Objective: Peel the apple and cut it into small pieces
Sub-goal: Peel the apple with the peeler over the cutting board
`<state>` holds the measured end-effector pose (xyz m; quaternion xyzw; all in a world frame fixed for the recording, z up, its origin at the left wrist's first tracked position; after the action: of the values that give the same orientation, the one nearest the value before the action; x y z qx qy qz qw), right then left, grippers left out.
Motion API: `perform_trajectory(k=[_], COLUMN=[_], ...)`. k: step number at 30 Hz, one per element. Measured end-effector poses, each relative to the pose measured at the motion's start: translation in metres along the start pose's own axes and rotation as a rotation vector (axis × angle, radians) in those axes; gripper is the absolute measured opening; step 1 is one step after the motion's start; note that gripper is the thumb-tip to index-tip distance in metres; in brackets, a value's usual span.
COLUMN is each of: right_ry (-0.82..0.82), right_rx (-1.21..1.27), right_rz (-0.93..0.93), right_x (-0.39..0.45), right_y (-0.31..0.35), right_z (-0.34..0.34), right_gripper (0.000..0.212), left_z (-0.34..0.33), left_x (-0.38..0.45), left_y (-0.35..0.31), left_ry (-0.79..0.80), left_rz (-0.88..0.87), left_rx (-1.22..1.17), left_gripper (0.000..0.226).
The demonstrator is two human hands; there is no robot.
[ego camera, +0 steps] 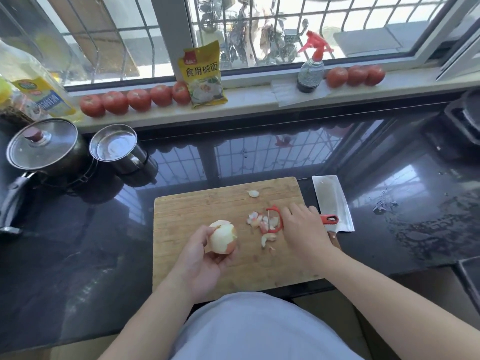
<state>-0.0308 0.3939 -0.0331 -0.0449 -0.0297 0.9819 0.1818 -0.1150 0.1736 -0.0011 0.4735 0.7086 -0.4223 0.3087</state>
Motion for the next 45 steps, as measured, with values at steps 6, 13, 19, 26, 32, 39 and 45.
perform_trajectory(k=[6,13,19,26,32,39,45], right_ry=[-0.315,-0.229,0.194,-0.073,-0.349,-0.094,0.026], right_rx=[0.156,0.046,-0.140,0.045,0.169,-0.008,-0.060], right_rz=[0.331,0.193,-0.091,0.040,0.293,0.079,0.032], right_x=[-0.017,-0.005,-0.002,-0.010,-0.019,-0.002,-0.006], right_y=[0.055,0.042,-0.015,0.000,0.050,0.009,-0.004], right_z=[0.040,0.018,-0.020,0.004,0.050,0.008,0.004], right_gripper=[0.014,0.015,0.023,0.013,0.025,0.013,0.026], left_z=[-0.005,-0.009,-0.003,-0.004,-0.008,-0.015,-0.012], left_x=[0.001,0.002,0.001,0.000,0.001,-0.006,0.001], left_y=[0.003,0.005,0.001,0.004,0.008,0.011,0.008], left_ry=[-0.042,-0.041,-0.008,0.017,0.018,0.097,0.062], left_rz=[-0.013,-0.034,-0.038,-0.010,-0.011,-0.003,-0.005], left_rx=[0.083,0.145,0.129,0.081,0.158,0.257,0.203], left_gripper=[0.036,0.030,0.032,0.033,0.032,0.033,0.037])
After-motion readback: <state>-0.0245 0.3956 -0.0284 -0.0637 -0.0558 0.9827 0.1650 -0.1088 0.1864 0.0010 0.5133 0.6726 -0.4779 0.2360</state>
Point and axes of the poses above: each hand's wrist, its own x-axis towards the middle knuckle, its own z-axis out of the back of the hand, y = z × x, the point moved 3 cm from there along x, towards the middle knuckle, and after that the axes turned 2 degrees about y, right-handed, at the moved point
